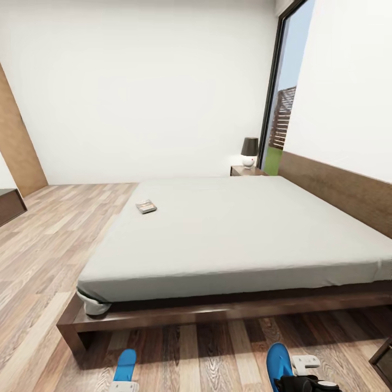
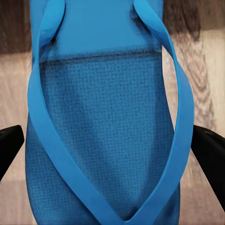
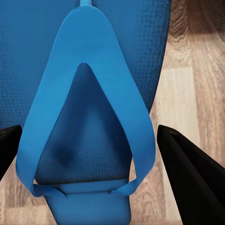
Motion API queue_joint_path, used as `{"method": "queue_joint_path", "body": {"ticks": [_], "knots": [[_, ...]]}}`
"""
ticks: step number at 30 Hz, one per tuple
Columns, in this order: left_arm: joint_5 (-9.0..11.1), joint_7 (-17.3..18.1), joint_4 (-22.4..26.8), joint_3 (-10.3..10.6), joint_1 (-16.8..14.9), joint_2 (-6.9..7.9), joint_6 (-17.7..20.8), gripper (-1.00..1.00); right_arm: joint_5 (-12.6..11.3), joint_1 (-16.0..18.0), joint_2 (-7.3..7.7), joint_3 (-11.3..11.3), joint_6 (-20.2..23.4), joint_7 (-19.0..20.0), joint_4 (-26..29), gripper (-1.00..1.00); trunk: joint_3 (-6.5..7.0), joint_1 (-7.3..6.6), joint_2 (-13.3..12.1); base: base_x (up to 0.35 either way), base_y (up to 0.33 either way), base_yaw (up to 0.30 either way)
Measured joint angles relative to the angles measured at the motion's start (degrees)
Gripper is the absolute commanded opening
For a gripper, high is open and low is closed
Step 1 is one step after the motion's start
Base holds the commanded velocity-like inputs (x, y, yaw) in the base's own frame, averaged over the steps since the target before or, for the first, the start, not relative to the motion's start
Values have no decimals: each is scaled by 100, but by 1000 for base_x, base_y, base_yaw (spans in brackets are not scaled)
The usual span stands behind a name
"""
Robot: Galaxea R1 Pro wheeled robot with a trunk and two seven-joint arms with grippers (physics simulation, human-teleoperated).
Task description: In the bedroom, move the book from the bed onto either nightstand, and place the two sandals side by side next to the bed.
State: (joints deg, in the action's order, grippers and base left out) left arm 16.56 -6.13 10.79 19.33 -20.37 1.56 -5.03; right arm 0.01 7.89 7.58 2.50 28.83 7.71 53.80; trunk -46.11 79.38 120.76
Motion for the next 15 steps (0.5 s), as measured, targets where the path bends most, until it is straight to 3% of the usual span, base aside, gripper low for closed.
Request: {"method": "queue_joint_path", "body": {"ticks": [15], "knots": [[8, -26, 0, -27, 9, -8, -1, -100, 3, 0, -1, -7, -8, 0, -4, -100, 0, 0, 0, 1, 12, -3]]}}
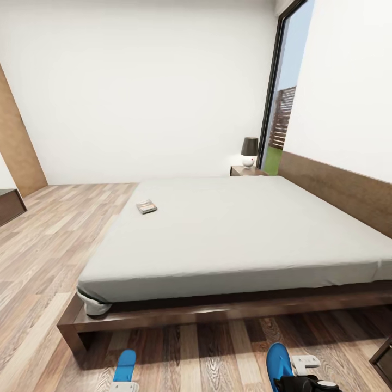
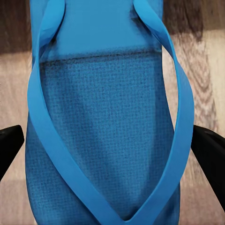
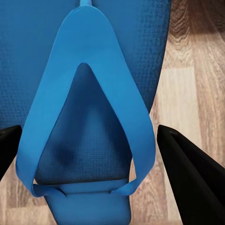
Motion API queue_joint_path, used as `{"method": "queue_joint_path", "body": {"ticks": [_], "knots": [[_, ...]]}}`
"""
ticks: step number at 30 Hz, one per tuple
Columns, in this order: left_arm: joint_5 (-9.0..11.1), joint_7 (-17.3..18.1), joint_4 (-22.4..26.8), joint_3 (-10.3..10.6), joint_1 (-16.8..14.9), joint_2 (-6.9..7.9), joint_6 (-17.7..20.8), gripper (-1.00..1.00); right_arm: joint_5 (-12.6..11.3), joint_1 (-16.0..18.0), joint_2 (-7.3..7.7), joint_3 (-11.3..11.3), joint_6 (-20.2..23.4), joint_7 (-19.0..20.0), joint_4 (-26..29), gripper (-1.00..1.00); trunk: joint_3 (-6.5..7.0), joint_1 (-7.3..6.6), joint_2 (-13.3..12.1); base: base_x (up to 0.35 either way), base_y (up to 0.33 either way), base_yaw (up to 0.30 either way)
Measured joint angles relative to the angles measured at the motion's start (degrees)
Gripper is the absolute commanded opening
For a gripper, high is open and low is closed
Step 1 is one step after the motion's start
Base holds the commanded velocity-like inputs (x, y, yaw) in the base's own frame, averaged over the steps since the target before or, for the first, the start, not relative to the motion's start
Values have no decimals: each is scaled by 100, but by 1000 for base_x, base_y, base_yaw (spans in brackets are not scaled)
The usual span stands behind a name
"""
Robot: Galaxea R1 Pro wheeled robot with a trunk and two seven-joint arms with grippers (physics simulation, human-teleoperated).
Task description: In the bedroom, move the book from the bed onto either nightstand, and place the two sandals side by side next to the bed.
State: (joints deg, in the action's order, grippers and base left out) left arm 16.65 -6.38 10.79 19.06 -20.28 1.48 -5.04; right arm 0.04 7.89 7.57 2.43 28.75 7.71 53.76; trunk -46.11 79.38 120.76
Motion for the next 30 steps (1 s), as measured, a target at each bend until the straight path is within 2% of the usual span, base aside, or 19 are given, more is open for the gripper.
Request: {"method": "queue_joint_path", "body": {"ticks": [26, 30], "knots": [[2, -6, 0, 29, 1, -10, 1, -100, 7, -4, 5, 3, -19, 10, -5, -100, -448, 549, 1001, 0, 0, 0], [0, -5, 1, 30, 0, -10, 1, -100, 6, -3, -1, 6, -13, 4, -5, -100, -449, 549, 1003, 0, 0, 0]]}}
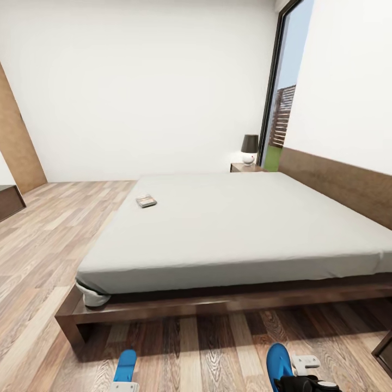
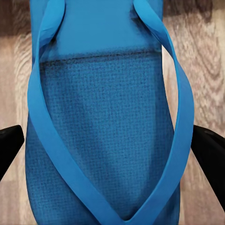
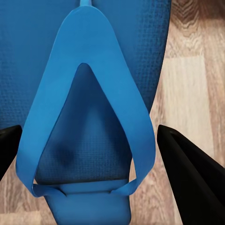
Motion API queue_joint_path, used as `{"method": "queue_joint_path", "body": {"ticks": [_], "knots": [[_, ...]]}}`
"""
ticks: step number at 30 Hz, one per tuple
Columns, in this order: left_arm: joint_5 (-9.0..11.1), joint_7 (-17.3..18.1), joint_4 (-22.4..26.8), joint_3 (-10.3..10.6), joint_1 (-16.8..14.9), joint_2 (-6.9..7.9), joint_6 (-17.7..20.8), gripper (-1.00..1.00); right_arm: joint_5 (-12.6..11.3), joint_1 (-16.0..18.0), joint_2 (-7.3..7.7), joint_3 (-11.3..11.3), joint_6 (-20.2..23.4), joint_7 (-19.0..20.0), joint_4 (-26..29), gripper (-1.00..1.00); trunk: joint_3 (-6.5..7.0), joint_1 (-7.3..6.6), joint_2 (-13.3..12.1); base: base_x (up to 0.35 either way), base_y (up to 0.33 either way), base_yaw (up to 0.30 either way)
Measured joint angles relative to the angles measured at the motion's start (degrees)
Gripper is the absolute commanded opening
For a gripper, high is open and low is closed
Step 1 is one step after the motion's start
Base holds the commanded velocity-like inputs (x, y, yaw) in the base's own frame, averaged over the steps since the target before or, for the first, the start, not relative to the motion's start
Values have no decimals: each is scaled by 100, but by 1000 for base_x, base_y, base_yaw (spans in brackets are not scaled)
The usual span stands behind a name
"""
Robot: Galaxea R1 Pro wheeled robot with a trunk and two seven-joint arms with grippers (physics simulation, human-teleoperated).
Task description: In the bedroom, move the book from the bed onto either nightstand, and place the two sandals side by side next to the bed.
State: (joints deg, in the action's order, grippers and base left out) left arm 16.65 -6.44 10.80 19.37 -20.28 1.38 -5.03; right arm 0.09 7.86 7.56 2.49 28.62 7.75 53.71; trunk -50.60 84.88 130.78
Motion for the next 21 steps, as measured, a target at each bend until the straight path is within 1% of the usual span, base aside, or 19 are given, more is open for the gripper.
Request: {"method": "queue_joint_path", "body": {"ticks": [8, 15, 21], "knots": [[0, 0, 0, -8, 0, 10, -16, -100, 0, -2, 1, -5, 14, -3, 0, -100, 0, 0, 0, 0, 1, 0], [1, -1, 0, -20, -8, 17, -110, -100, 0, -2, -7, -11, 5, -4, -1, -100, 0, 0, 0, 54, 128, 0], [1, 0, 0, -18, -9, 17, -122, -100, 0, -2, -8, -13, 8, -4, 0, -100, 0, 0, 0, 11, 30, 0]]}}
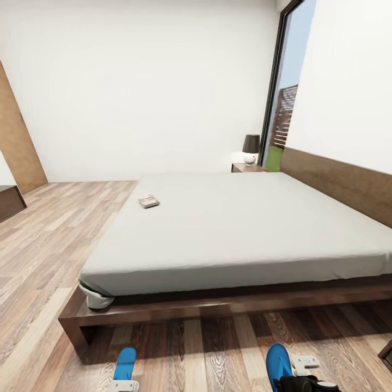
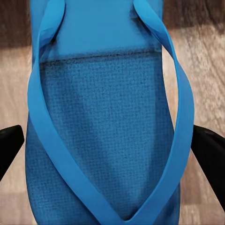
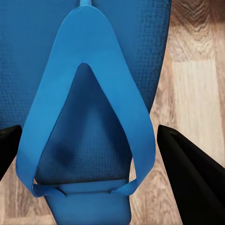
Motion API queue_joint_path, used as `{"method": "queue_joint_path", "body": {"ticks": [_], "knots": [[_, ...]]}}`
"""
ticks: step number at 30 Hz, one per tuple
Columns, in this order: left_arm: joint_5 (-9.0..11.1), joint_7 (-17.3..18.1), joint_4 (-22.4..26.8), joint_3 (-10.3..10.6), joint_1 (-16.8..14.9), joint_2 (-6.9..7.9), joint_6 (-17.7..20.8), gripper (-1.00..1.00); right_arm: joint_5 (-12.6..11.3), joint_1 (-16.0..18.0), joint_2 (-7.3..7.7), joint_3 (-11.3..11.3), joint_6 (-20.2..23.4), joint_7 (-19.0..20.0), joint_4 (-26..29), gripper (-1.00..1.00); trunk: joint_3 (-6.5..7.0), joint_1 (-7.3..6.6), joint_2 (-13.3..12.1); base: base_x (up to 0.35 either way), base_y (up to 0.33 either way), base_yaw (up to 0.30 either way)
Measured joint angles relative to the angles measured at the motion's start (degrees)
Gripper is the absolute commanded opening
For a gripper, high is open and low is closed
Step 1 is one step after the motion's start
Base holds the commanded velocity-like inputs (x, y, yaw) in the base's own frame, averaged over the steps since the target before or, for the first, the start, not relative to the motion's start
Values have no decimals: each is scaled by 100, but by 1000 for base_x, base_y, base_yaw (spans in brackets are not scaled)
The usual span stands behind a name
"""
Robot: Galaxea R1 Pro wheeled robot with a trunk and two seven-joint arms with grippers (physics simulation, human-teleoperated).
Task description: In the bedroom, move the book from the bed onto either nightstand, and place the two sandals side by side next to the bed.
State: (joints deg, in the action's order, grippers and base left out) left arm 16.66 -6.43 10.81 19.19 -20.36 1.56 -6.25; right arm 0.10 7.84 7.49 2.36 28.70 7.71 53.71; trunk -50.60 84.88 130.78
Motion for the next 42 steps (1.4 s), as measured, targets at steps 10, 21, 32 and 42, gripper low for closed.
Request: {"method": "queue_joint_path", "body": {"ticks": [10, 21, 32, 42], "knots": [[-1, 7, 0, 13, 0, -2, 0, -100, 0, -1, 0, -2, 1, 0, 0, -100, 0, -1, 0, 40, 2, 0], [-1, 8, -6, 21, 1, -8, -1, -100, 0, -3, 6, -1, 4, 5, 0, -100, 0, 0, 0, 45, 69, 0], [-1, 9, -3, 16, 0, -7, -1, -100, 0, -3, 0, -2, -13, 9, 0, -100, 0, 0, 0, 1, 79, 0], [-3, 9, -8, 24, 0, -9, -73, -100, -1, -4, -4, -2, -16, 12, 0, -100, 0, 0, 0, 11, 16, 0]]}}
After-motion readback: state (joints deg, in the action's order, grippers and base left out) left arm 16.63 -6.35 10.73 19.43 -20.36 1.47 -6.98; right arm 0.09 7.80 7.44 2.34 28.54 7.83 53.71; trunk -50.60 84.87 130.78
